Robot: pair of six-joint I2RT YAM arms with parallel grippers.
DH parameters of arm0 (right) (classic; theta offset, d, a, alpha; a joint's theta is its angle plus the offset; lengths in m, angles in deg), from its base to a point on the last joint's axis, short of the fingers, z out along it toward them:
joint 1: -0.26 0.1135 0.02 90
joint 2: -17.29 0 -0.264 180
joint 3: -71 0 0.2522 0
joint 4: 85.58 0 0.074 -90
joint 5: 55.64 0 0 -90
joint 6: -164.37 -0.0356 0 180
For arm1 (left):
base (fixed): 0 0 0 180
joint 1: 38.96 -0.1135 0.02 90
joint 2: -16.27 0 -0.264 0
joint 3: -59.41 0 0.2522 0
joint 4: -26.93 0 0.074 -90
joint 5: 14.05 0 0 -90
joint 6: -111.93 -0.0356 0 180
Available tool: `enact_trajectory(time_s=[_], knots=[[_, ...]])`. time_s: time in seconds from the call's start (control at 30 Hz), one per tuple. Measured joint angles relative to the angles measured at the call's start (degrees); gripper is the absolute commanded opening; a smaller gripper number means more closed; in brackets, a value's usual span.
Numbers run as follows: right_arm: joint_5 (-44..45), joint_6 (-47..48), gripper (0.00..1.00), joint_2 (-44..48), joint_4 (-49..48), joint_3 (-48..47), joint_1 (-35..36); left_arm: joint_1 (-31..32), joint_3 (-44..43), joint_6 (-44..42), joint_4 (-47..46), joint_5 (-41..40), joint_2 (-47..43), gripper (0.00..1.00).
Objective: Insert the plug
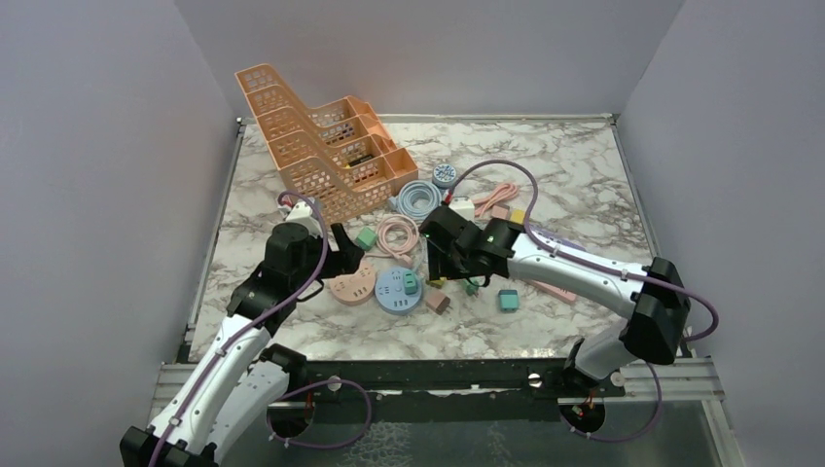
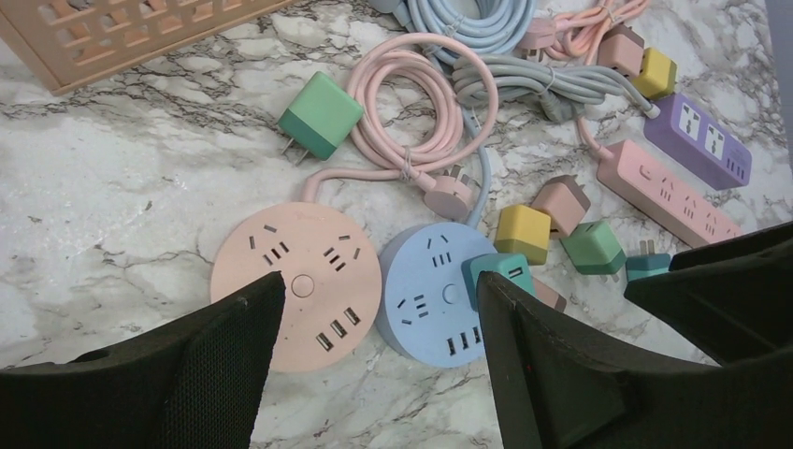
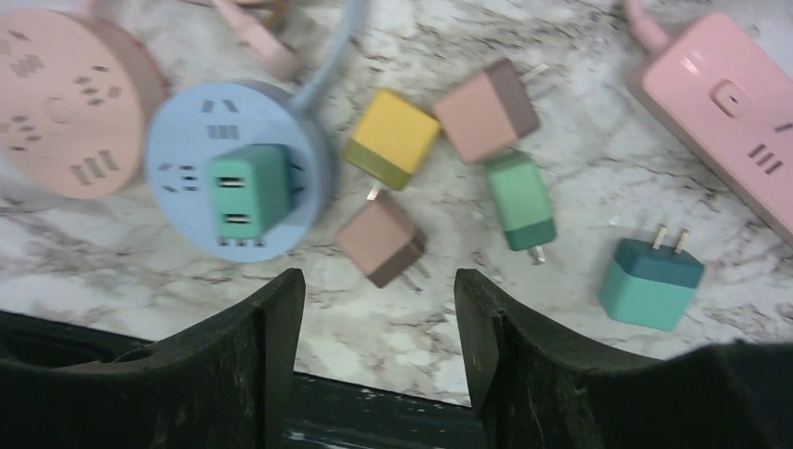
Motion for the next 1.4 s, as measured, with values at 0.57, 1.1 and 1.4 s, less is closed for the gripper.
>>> enact_trajectory(time_s=[0.57, 1.1, 1.4], knots=[[-5.42, 13.64, 0.49, -1.33, -11.08, 17.46, -11.41, 0.0, -2.03, 2.01, -1.11, 6.99, 3.93, 0.77], [-10.36, 23.32, 0.15, 0.15, -16.02, 17.73, -11.72, 0.0, -2.47, 4.31, -3.93, 13.25, 4.2, 0.78], [-35.67, 29.29, 0.14, 13.03, -29.27, 18.29, -11.87, 0.0, -2.49, 5.49, -12.72, 25.49, 4.28, 0.79]])
